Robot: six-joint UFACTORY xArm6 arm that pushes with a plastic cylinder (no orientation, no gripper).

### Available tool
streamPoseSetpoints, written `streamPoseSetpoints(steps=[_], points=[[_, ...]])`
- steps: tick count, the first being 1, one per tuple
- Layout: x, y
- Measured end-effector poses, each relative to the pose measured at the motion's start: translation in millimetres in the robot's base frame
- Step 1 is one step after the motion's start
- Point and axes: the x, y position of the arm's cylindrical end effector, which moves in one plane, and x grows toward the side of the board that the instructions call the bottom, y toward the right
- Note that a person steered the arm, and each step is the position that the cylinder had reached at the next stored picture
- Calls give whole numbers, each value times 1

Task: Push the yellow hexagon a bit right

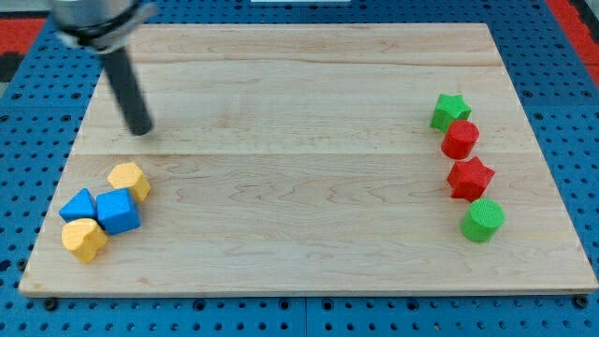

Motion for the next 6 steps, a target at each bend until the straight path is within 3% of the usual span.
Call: streamPoseSetpoints(steps=[1,2,5,6], points=[[51,-15],[73,8],[81,151],[98,161]])
